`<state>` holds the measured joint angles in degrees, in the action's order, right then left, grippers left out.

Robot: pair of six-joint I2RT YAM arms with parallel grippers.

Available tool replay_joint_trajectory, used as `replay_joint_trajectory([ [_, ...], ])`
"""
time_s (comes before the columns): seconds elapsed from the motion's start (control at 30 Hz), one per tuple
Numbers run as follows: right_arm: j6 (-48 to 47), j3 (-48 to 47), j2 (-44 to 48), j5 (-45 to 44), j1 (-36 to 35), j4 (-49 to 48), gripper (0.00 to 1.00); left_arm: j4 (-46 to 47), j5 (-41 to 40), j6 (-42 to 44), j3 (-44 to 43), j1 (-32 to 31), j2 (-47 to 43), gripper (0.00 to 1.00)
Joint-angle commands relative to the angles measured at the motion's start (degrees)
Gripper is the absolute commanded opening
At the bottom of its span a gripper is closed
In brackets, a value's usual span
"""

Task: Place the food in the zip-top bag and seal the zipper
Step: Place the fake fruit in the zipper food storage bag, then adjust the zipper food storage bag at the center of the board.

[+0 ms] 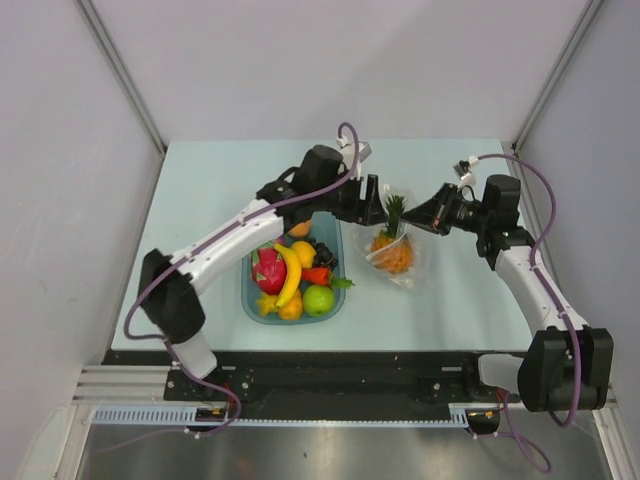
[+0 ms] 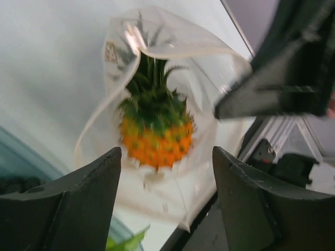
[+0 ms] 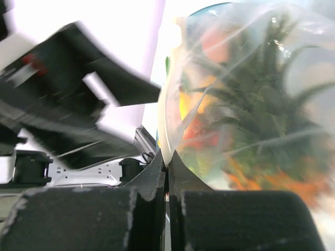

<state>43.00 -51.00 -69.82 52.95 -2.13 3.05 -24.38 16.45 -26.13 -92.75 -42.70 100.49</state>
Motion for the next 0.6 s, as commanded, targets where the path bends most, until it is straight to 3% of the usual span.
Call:
replay_joint_trajectory([
  [0.0,0.0,-0.9,-0.6,0.8,0.1,-2.5,0.0,0.7,0.1,7.2,6.6,3.1,-12.0,0.74],
  [0.1,0.1,-0.9,-1.0,0.9,0.1,-2.5,0.0,-1.5,-6.1,8.6,9.9,4.4,-13.2,0.78],
  [0.43,0.1,-2.3,-1.0,1.7,0.0,-1.7,0.0,-3.8,-0.4,2.8,11.3,5.5,-3.2,0.83],
  [0.5,0.3,-2.4,-0.8,1.9,0.0,-1.7,0.0,-3.5,2.3,2.3,11.2,5.6,-1.9,0.76],
  [0.57,-0.4,-2.4,-0.6,1.8,0.2,-0.7,0.0,-1.9,5.8,2.0,11.5,5.5,-2.2,0.5],
])
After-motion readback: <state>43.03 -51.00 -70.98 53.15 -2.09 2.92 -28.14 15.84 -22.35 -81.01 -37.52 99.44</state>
